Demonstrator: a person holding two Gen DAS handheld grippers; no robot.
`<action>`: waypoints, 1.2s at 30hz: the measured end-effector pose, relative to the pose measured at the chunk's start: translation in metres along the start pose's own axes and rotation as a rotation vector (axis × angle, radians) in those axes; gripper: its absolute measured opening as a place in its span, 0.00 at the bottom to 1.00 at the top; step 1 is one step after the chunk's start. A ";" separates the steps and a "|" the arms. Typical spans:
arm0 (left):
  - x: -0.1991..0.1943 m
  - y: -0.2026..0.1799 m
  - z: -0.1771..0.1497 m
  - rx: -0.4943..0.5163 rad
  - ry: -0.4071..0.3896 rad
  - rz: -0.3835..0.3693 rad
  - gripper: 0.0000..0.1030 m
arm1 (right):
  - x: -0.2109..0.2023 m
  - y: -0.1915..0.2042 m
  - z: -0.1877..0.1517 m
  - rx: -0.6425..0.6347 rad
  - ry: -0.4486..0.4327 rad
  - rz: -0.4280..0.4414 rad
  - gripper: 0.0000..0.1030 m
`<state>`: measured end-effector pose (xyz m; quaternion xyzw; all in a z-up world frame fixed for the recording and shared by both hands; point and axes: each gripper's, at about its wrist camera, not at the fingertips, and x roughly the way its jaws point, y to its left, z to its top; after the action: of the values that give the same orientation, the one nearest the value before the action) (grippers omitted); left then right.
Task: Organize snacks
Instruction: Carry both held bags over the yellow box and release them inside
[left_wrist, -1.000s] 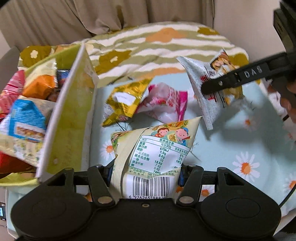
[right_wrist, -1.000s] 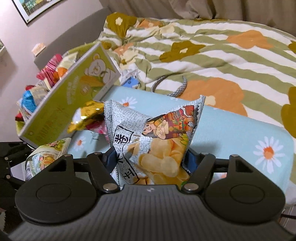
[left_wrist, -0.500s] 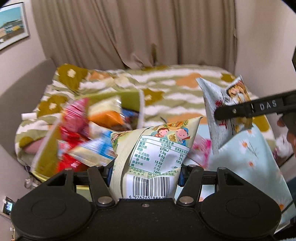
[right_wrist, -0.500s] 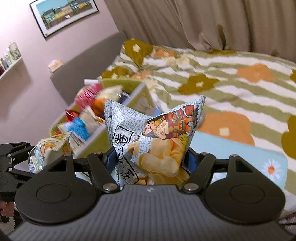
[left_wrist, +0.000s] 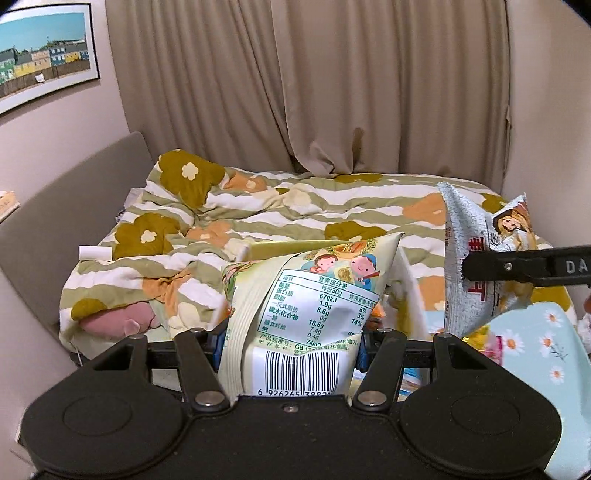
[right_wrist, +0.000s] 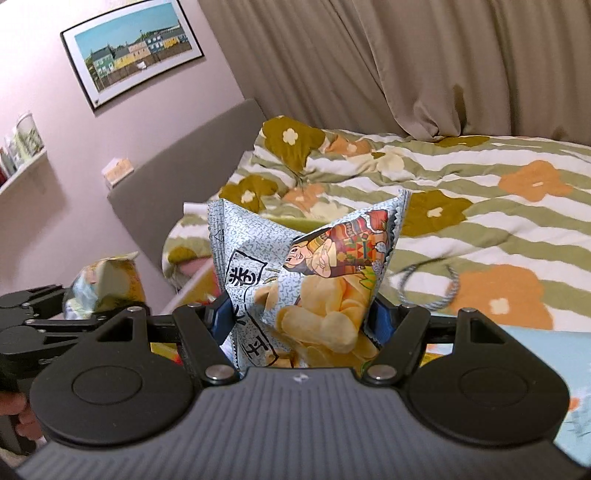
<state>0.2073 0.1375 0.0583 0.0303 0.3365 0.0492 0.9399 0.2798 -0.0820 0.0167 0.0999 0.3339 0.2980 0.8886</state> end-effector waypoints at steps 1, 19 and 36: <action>0.006 0.009 0.002 0.005 0.004 -0.010 0.62 | 0.007 0.009 0.002 0.011 -0.006 -0.008 0.84; 0.081 0.072 -0.015 0.017 0.123 -0.236 0.98 | 0.072 0.065 -0.005 0.175 -0.024 -0.253 0.84; 0.078 0.082 0.001 0.042 0.076 -0.141 0.99 | 0.121 0.072 0.023 0.130 0.017 -0.231 0.96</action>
<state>0.2620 0.2273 0.0174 0.0243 0.3741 -0.0231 0.9268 0.3344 0.0484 -0.0032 0.1157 0.3694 0.1724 0.9058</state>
